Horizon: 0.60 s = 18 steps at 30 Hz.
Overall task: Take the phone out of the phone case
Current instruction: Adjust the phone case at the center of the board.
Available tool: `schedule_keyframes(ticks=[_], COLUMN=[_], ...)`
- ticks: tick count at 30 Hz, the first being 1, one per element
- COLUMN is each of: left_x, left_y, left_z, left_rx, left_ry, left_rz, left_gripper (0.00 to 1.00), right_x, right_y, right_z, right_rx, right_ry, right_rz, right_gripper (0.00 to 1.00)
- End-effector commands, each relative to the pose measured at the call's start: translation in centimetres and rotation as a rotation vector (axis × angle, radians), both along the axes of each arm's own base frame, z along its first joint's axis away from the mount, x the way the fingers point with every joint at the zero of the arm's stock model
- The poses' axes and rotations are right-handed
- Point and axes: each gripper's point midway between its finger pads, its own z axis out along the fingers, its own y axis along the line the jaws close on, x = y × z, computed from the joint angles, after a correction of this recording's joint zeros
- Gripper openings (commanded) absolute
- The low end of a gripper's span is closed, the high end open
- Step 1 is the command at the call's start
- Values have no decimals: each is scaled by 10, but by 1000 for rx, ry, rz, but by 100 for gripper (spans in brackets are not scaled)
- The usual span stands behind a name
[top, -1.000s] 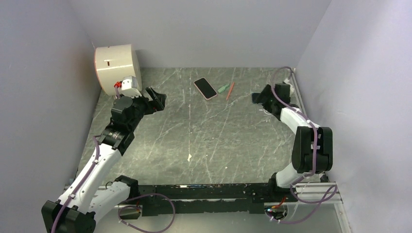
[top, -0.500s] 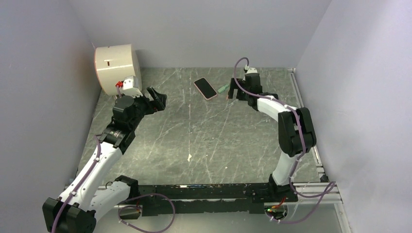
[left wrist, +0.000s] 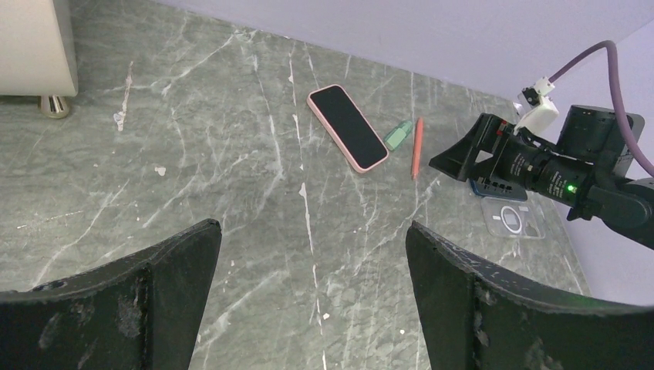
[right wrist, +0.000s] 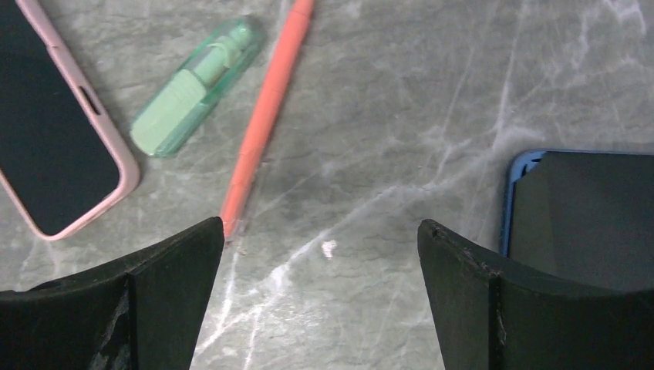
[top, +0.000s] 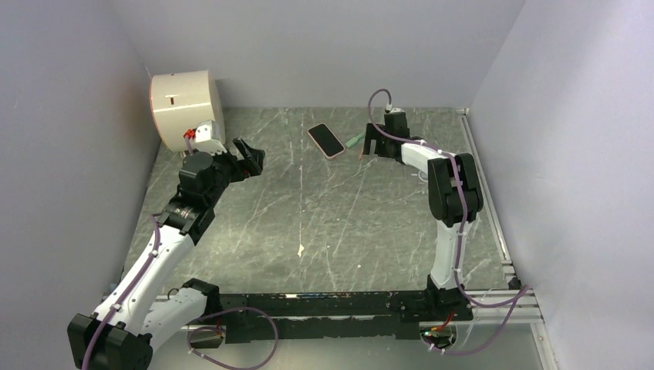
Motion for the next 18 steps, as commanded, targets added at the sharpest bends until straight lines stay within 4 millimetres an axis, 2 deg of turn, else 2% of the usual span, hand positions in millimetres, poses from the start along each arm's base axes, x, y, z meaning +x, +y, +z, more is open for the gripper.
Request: schedule_keyframes(ticks=[1,10,18], left_x=[2,3,3], left_y=[-2,-4,-4], left_z=[11,10,10], left_rx=[-4,-9,-14], left_ry=[-45,-40,-43], left_rz=[-8,-16,-19], left_gripper=[94,94,94], right_x=[11,1,-4], right_y=[-20,-42,-53], right_z=[4,-16,-13], right_rx=[13,36,38], right_ry=[3,79,75], right_rz=[-56,-91,-109], right_gripper=[99,99,99])
